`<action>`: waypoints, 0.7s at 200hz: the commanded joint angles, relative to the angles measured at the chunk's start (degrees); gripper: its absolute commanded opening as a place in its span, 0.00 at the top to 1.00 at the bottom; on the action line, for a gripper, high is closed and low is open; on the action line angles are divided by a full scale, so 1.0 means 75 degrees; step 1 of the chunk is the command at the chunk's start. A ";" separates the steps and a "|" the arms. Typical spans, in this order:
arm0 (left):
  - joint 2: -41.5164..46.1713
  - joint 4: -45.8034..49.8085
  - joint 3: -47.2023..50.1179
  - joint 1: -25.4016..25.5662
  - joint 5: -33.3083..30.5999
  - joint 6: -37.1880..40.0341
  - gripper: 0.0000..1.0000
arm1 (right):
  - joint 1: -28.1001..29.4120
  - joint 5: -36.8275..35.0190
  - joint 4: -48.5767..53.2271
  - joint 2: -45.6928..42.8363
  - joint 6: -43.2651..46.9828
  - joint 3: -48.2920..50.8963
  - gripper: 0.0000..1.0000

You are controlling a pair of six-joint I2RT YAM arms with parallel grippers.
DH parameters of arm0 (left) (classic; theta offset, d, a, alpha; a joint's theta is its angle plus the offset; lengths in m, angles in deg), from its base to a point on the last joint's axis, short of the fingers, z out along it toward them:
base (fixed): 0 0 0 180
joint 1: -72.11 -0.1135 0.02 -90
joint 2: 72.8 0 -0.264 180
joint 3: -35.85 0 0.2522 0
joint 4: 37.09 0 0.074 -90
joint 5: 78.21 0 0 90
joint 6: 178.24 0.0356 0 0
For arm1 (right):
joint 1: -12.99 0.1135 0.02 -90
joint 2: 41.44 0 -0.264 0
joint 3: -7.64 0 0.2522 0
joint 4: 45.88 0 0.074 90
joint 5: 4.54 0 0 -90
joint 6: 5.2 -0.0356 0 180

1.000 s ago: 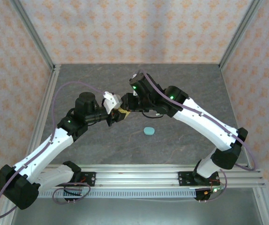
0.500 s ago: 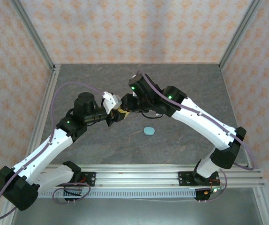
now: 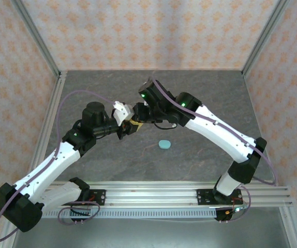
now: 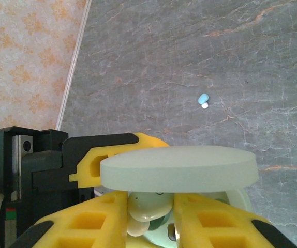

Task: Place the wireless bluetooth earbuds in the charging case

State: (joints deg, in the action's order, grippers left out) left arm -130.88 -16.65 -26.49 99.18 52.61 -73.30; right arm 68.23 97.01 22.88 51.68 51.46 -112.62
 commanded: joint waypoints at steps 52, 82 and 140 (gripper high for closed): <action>0.0010 -0.0202 -0.0121 0.0063 -0.0005 0.0072 0.91 | 0.0052 -0.0207 0.0081 -0.0032 0.0069 -0.0092 0.81; 0.0022 -0.0202 -0.0109 0.0059 -0.0005 0.0074 0.91 | 0.0046 -0.0213 -0.0504 -0.0366 0.0060 0.0384 0.85; 0.0092 -0.0166 -0.0074 0.0068 -0.0028 0.0073 0.91 | 0.0052 -0.0410 -0.1152 -0.0839 0.0086 0.0948 0.87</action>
State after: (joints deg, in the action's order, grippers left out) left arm -131.03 -16.35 -26.49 99.18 51.76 -73.30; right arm 68.23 96.11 17.70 47.81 51.66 -107.35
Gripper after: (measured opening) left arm 0.318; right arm 0.127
